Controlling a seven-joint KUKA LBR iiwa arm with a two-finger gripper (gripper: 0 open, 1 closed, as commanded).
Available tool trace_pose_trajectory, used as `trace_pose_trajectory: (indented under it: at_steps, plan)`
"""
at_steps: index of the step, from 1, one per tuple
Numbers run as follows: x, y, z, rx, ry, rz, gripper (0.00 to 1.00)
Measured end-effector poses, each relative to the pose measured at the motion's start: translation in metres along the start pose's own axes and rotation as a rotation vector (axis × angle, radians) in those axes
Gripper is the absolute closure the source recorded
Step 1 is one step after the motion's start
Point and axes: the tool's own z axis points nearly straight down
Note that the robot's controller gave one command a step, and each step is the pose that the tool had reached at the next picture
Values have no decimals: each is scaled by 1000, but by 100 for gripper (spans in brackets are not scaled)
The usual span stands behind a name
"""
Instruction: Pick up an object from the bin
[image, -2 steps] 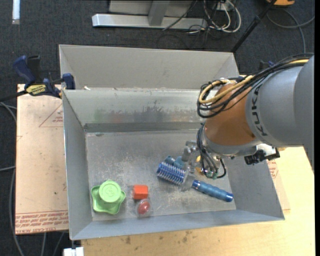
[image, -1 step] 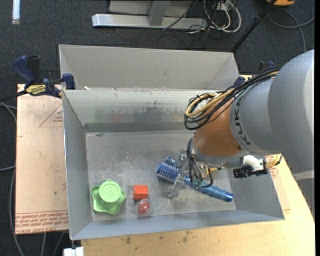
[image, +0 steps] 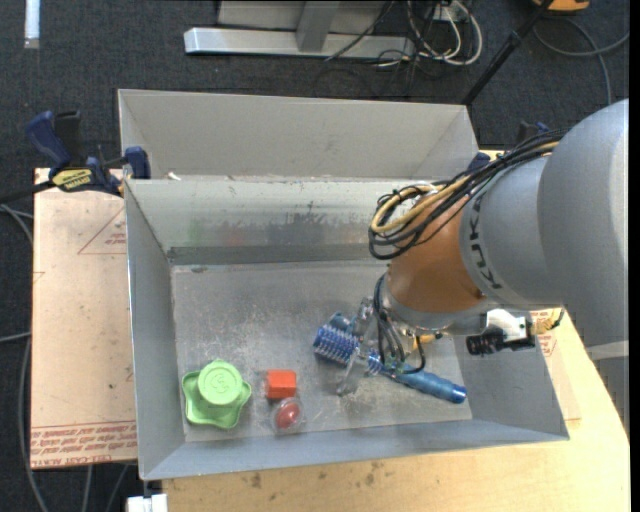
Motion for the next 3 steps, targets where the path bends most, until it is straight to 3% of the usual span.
trace_pose_trajectory:
  at_steps: [1,2,3]
  plan:
    - [-1,0,-1,-1,-2,0,100]
    - [-1,1,-15,2,5,-2,100]
    - [-4,3,-102,0,0,-5,100]
